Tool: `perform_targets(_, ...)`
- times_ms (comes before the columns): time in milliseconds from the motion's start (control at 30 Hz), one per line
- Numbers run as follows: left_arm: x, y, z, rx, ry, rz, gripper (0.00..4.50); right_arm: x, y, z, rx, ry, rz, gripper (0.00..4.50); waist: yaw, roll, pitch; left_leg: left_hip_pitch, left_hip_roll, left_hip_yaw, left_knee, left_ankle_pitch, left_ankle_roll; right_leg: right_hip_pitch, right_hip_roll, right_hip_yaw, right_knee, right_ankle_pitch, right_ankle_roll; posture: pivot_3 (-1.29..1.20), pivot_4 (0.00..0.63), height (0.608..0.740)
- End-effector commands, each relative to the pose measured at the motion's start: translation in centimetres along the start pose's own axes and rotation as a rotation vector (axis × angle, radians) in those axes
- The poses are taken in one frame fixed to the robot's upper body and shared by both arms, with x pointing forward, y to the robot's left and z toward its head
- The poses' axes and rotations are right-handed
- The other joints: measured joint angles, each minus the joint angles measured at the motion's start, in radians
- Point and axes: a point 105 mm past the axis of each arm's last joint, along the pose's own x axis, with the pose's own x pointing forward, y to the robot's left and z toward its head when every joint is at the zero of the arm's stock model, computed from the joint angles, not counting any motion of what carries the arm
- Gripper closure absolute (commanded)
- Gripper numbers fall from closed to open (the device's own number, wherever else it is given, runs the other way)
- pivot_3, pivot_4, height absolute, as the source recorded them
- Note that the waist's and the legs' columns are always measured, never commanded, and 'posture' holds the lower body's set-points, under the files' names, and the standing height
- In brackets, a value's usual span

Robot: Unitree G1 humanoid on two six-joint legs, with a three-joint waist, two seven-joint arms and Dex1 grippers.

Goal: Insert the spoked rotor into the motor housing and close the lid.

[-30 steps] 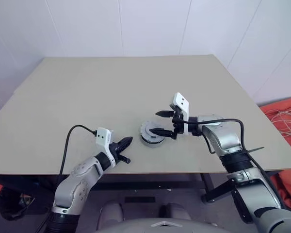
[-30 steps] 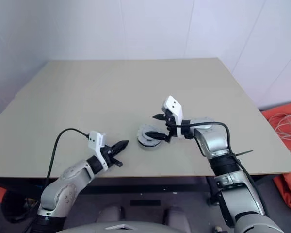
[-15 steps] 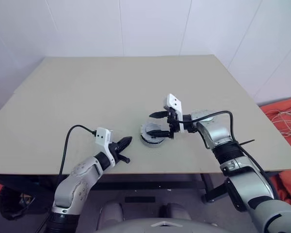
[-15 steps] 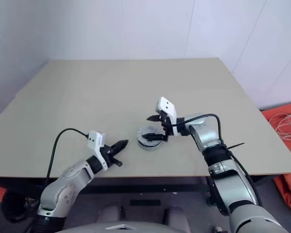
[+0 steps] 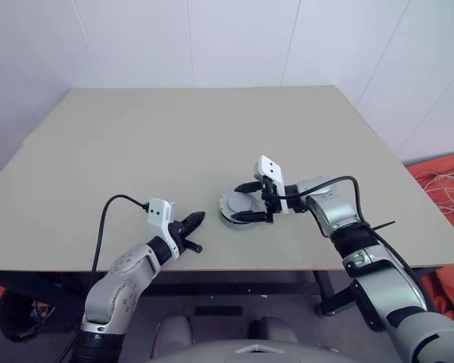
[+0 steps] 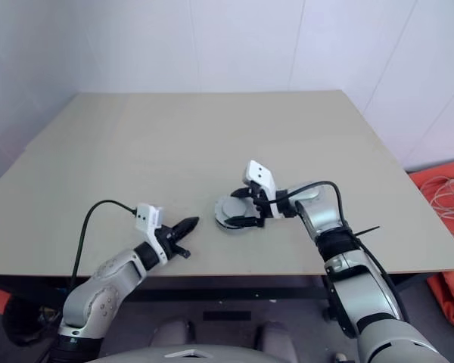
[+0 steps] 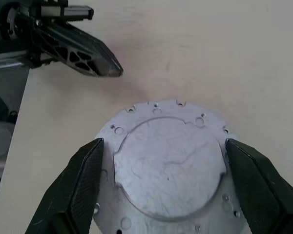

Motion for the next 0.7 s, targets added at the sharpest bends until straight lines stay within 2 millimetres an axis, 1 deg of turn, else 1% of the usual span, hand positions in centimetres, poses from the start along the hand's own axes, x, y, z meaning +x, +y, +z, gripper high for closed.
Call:
perform_targets(33, 0.05, -0.23, 1.25, 0.028, -0.043, -0.015, 4.5, -0.16, -0.09, 0.0, -0.017, 0.006, 0.0, 0.02, -0.001, 0.0, 0.0, 0.0, 0.0, 0.0, 0.0, 0.0, 0.0, 0.0, 0.0, 0.0, 0.0, 0.0, 0.0, 0.0, 0.0, 0.74)
perform_targets(100, 0.05, -0.21, 1.23, 0.028, -0.043, -0.015, 4.5, -0.11, -0.14, -0.01, -0.019, 0.006, -0.004, 0.02, 0.0, 0.0, 0.0, 0.0, 0.0, 0.0, 0.0, 0.0, 0.0, 0.0, 0.0, 0.0, 0.0, 0.0, 0.0, 0.0, 0.0, 0.74)
perform_targets(200, 0.04, -0.19, 1.18, 0.027, -0.042, -0.016, 4.5, 0.0, -0.19, 0.19, -0.022, 0.0, -0.008, 0.57, 0.0, 0.0, 0.0, 0.0, 0.0, 0.0, 0.0, 0.0, 0.0, 0.0, 0.0, 0.0, 0.0, 0.0, 0.0, 0.0, 0.0, 0.74)
perform_targets(267, 0.04, -0.19, 1.16, 0.027, -0.041, -0.017, 4.5, 0.04, -0.2, 0.34, -0.022, -0.005, -0.009, 1.27, 0.0, 0.0, 0.0, 0.0, 0.0, 0.0, 0.0, 0.0, 0.0, 0.0, 0.0, 0.0, 0.0, 0.0, 0.0, 0.0, 0.0, 0.74)
perform_targets(300, 0.04, -0.19, 1.16, 0.027, -0.041, -0.017, 4.5, 0.06, -0.2, 0.39, -0.023, -0.007, -0.01, 1.35, 0.0, 0.0, 0.0, 0.0, 0.0, 0.0, 0.0, 0.0, 0.0, 0.0, 0.0, 0.0, 0.0, 0.0, 0.0, 0.0, 0.0, 0.74)
perform_targets(433, 0.05, -0.18, 1.14, 0.027, -0.042, -0.017, 4.5, 0.11, -0.06, 0.56, -0.023, -0.018, -0.013, 1.35, -0.001, 0.0, 0.0, 0.0, 0.0, 0.0, 0.0, 0.0, 0.0, 0.0, 0.0, 0.0, 0.0, 0.0, 0.0, 0.0, 0.0, 0.74)
perform_targets(700, 0.08, -0.15, 1.07, 0.029, -0.04, -0.02, 4.5, -0.13, 0.37, 0.09, -0.051, 0.005, -0.01, 1.35, 0.0, 0.0, 0.0, 0.0, 0.0, 0.0, 0.0, 0.0, 0.0, 0.0, 0.0, 0.0, 0.0, 0.0, 0.0, 0.0, 0.0, 0.74)
